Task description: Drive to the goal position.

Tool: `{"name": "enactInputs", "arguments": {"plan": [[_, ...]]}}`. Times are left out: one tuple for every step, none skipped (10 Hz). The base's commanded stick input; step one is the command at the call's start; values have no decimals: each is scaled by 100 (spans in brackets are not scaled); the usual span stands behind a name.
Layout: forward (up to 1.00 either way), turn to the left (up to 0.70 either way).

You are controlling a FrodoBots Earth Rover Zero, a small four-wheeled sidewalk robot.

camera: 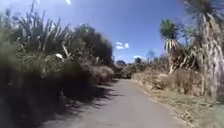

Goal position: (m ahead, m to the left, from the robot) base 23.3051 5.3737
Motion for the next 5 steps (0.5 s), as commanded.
{"name": "enactInputs", "arguments": {"plan": [[100, 0], [100, 0], [100, 0], [100, 0], [100, 0]]}}
